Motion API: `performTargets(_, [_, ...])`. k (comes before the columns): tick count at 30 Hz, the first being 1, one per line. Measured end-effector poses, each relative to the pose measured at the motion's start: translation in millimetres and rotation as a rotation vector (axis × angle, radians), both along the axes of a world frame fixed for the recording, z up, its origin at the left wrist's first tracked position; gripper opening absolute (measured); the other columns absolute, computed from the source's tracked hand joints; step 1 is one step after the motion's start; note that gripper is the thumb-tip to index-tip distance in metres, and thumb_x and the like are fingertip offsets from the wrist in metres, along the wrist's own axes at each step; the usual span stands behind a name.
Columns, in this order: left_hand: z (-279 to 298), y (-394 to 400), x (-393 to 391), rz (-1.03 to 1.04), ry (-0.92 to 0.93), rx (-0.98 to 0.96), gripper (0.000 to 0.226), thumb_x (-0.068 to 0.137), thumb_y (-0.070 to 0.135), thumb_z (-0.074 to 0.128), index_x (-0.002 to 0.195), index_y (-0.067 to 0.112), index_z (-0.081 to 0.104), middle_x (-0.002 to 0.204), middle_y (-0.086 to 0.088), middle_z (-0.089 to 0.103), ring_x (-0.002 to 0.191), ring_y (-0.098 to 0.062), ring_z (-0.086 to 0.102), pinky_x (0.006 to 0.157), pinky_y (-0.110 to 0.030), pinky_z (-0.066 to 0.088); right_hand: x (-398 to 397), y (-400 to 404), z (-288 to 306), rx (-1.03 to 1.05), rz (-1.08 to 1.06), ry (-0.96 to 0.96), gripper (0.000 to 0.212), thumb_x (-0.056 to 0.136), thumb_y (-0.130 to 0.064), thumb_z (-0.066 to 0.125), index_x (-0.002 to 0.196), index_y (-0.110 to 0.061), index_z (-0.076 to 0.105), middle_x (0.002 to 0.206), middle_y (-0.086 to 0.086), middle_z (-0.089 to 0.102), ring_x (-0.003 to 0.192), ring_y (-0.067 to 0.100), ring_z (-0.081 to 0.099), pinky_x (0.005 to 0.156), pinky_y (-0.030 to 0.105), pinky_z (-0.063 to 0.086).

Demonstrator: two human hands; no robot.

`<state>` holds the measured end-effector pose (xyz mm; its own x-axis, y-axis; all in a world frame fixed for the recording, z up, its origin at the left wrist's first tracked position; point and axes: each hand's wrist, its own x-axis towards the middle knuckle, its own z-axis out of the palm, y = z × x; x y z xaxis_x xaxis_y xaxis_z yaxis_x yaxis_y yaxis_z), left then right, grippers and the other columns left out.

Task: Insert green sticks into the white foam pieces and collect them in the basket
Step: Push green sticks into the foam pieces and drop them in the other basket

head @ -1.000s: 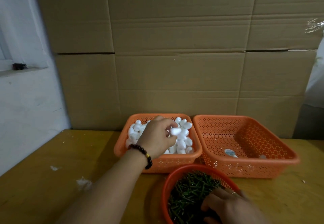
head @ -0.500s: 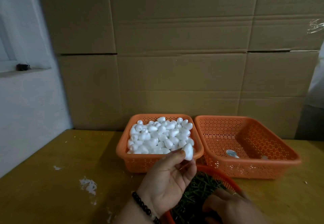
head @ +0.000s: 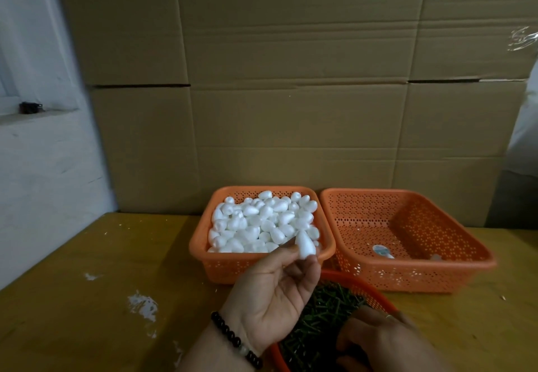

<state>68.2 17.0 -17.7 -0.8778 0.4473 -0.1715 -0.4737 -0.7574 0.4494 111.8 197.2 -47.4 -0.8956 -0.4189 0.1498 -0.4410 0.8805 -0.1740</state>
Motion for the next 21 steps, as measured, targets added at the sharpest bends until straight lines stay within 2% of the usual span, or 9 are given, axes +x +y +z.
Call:
performTargets(6, [0.6,2.7,1.8,0.011,0.006,-0.021,0.033,0.064,-0.012,0.068,0.096,-0.008,0.072,0.097,-0.020,0.068,0.079,-0.022,0.063,0.053,-0.028,0.057,1.5,-0.8,-0.4,-0.027,0.002,0.025,0.036,0.087,-0.059,0.044,0.117,-0.041,0.049,0.112,-0.028,0.041,0.109,-0.011,0.039,0.105,0.017,0.022])
performTargets(12, [0.7,1.5,3.0,-0.016,0.067,-0.053,0.022,0.072,-0.003,0.069,0.093,-0.003,0.075,0.086,-0.018,0.069,0.067,-0.020,0.067,0.054,-0.029,0.057,1.6,-1.5,-1.6,-0.041,-0.005,0.025,0.035,0.087,-0.058,0.045,0.118,-0.041,0.050,0.111,-0.027,0.040,0.107,-0.009,0.038,0.103,0.016,0.023])
performTargets(21, [0.2,1.2,2.2,-0.046,0.104,-0.041,0.026,0.080,0.000,0.060,0.104,-0.007,0.069,0.109,-0.028,0.067,0.074,-0.024,0.069,0.062,-0.032,0.059,-2.0,-1.6,-6.0,-0.005,-0.021,-0.006,0.037,0.087,-0.057,0.046,0.120,-0.040,0.050,0.115,-0.024,0.047,0.116,-0.004,0.037,0.104,0.020,0.025])
